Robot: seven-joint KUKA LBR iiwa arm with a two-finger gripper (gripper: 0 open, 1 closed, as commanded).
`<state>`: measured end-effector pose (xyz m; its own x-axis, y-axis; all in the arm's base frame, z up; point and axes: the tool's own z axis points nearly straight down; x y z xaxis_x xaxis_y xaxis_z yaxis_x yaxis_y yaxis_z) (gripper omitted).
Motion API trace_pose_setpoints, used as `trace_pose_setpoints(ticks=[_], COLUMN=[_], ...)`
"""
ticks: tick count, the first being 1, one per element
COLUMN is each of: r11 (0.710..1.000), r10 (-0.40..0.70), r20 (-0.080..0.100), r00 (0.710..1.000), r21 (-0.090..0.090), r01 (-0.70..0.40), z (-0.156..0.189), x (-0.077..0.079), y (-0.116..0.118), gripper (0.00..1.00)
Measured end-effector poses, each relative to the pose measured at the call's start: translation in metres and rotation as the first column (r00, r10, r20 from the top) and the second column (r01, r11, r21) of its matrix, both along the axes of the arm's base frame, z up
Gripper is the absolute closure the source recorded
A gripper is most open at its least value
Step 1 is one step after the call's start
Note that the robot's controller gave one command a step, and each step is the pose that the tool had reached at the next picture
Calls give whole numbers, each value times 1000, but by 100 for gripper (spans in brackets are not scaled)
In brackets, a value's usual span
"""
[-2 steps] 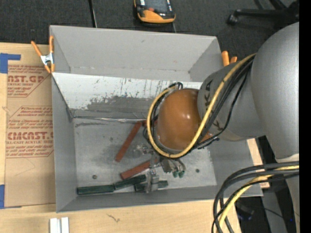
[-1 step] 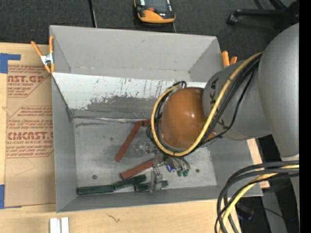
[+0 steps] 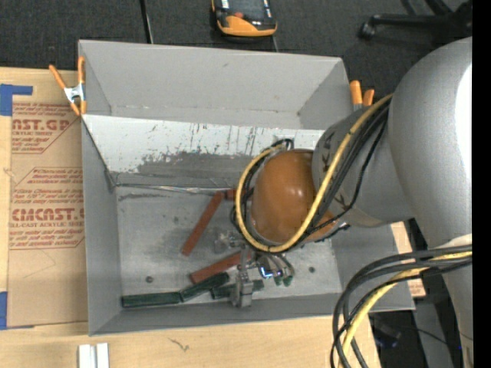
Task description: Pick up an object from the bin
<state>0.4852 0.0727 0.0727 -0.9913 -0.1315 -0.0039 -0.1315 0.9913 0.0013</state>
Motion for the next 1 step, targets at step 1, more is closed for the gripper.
trace_pose_setpoints(ticks=[1], r11=[1000], r10=[-10], r20=[-1], r00=[1000], r21=[0], r01=[10], z=[0], x=[0], y=[-9], gripper=[100])
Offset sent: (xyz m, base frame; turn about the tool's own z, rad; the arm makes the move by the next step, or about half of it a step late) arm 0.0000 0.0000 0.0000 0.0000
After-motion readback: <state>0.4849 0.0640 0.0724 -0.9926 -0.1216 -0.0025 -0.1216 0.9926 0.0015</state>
